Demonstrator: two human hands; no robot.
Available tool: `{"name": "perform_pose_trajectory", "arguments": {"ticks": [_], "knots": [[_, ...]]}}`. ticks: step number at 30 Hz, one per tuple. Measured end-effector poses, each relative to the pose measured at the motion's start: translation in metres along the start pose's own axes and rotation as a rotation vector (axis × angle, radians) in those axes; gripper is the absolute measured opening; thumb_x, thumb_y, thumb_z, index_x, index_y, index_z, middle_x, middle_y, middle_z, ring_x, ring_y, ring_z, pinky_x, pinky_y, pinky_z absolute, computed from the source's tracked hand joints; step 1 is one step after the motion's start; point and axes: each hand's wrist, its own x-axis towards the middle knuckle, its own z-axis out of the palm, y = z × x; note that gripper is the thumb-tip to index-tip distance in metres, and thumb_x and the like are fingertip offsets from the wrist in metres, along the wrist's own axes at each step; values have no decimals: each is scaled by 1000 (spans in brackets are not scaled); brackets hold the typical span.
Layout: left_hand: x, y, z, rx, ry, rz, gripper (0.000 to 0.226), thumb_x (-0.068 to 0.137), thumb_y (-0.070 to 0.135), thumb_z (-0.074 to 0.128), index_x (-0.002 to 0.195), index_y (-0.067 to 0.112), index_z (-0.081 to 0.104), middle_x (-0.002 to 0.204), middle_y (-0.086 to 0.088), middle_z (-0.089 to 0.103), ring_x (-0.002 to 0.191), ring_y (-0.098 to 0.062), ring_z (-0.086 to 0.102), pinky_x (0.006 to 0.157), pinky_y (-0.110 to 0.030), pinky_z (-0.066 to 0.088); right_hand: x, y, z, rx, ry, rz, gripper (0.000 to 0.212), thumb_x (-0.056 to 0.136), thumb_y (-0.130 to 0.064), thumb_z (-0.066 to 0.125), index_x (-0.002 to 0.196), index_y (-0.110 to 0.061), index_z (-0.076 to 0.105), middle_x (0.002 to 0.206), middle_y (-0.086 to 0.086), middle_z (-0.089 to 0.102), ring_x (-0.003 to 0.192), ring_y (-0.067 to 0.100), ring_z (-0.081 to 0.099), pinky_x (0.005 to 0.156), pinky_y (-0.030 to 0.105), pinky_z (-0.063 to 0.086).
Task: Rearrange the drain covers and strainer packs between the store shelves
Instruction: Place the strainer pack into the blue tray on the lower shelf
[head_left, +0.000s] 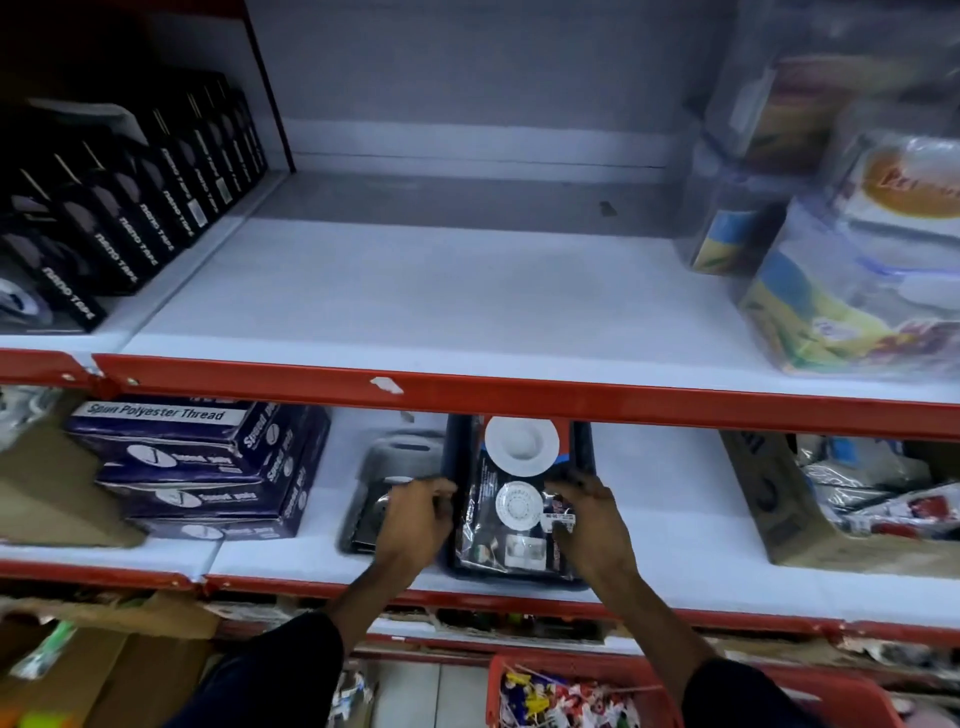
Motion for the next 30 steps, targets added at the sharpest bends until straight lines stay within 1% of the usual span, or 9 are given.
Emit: {"name": "perform_pose_trajectory", "arguments": {"ticks": [2, 4, 6, 9, 14, 16, 20, 25, 30], "knots": [[0, -25, -17, 104, 14, 2, 29, 83, 3, 59, 90, 22, 79, 84, 1, 80, 64, -12, 70, 69, -28, 61, -7, -6, 4, -29, -10, -169, 53, 79, 3, 62, 124, -24, 69, 136, -1, 58, 128, 21, 52, 101, 30, 50], [0, -51, -28, 211, -110, 6, 33, 80, 0, 59, 96, 20, 79, 93, -7, 80, 82, -25, 75, 78, -33, 61, -14, -13, 11, -140, -158, -328, 57, 80, 5, 53, 125, -27, 69, 132, -4, 59, 126, 19, 51, 102, 29, 49], [-3, -70, -32, 267, -265, 32, 40, 79, -4, 56, 107, 16, 77, 108, -12, 78, 102, -30, 72, 92, -32, 56, -16, -18, 17, -283, -273, -416, 63, 79, 4, 51, 129, -30, 64, 131, -6, 57, 125, 18, 49, 99, 32, 48], [-6, -86, -28, 315, -366, 75, 38, 78, -2, 54, 108, 9, 76, 113, -14, 76, 109, -31, 69, 97, -31, 53, -16, -20, 22, -332, -305, -382, 65, 77, 4, 50, 131, -30, 62, 129, -7, 56, 123, 19, 48, 97, 33, 46], [-9, -87, -23, 350, -390, 110, 41, 85, 2, 48, 115, 12, 73, 122, -10, 72, 114, -28, 65, 104, -34, 47, -16, -24, 22, -356, -368, -326, 63, 78, -1, 56, 134, -30, 60, 130, -7, 55, 122, 18, 48, 99, 34, 45], [-11, -84, -25, 323, -375, 108, 41, 85, 1, 48, 114, 14, 74, 120, -9, 73, 113, -27, 66, 104, -34, 49, -18, -27, 23, -348, -373, -309, 61, 79, -3, 57, 132, -31, 61, 131, -7, 56, 123, 18, 50, 100, 33, 46], [-13, -80, -30, 270, -366, 70, 35, 85, 5, 54, 105, 20, 77, 114, -8, 76, 108, -25, 69, 104, -34, 51, -24, -35, 25, -284, -404, -268, 49, 81, -5, 54, 121, -30, 69, 126, -5, 68, 116, 18, 60, 98, 30, 49], [-23, -73, -35, 266, -429, 59, 25, 84, 7, 57, 98, 14, 77, 110, -4, 75, 108, -19, 66, 101, -33, 50, -28, -47, 22, -296, -428, -242, 37, 82, -7, 59, 110, -25, 75, 114, -3, 75, 104, 16, 68, 92, 25, 51], [-35, -62, -41, 300, -483, 96, 24, 85, 7, 55, 90, 11, 78, 108, -2, 73, 110, -16, 63, 98, -34, 52, -35, -55, 17, -325, -460, -240, 23, 86, -15, 59, 94, -21, 80, 99, -2, 78, 98, 16, 68, 85, 25, 51]]}}
